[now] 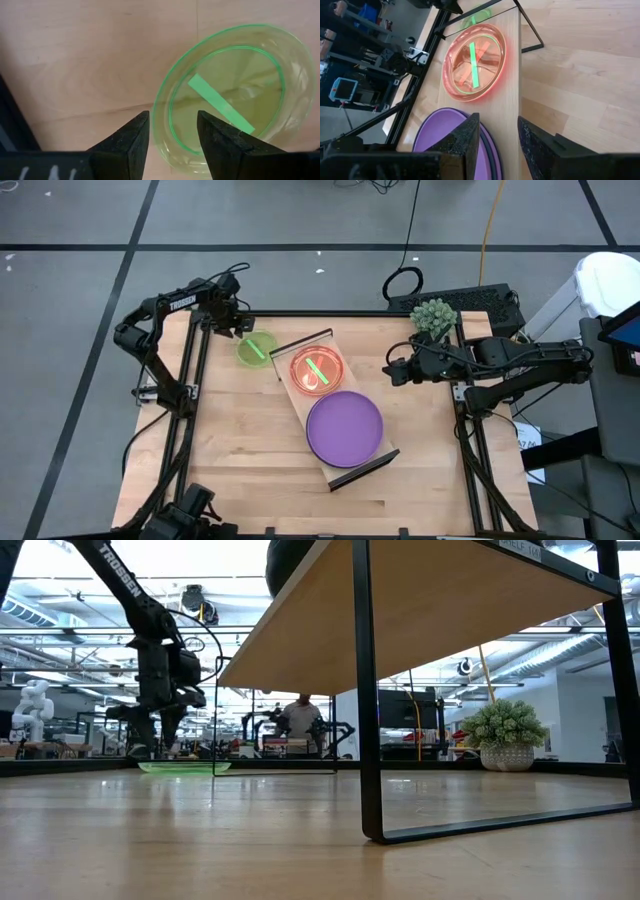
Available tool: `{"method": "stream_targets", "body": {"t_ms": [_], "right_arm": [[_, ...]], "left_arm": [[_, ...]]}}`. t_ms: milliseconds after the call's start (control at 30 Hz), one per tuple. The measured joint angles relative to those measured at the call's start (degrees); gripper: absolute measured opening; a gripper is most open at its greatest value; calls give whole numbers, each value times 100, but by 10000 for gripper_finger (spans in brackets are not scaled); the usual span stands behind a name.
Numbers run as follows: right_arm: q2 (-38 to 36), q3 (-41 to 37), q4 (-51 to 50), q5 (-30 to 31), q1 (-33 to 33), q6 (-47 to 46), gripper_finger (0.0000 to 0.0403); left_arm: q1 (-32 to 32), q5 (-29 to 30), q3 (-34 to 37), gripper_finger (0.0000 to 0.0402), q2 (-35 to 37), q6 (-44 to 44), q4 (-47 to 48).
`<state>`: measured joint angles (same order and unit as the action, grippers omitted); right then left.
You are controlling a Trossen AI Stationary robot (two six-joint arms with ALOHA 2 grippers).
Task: Place and stack plates onto a shelf
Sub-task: Stack the green plate on top of the green plate on the shelf
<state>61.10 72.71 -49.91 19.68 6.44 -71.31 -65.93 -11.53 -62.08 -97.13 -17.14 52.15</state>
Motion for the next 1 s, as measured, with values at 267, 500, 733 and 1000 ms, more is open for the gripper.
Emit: {"method": "stream_targets", "body": {"t_ms": [267, 500, 733, 1000], "right_arm": [[-2, -27, 87, 139, 0, -1, 118], [-6, -318, 629, 133, 0, -2, 118], [-4, -632, 1481, 111, 1, -3, 118], [-4, -693, 1633, 103, 2, -1, 118]], "left_arm": [[2, 59, 0, 170, 1, -325, 37], [311, 215, 4, 170, 1, -711, 524], [446, 570, 263, 170, 1, -956, 244], [602, 547, 376, 170, 25, -908, 103]]}}
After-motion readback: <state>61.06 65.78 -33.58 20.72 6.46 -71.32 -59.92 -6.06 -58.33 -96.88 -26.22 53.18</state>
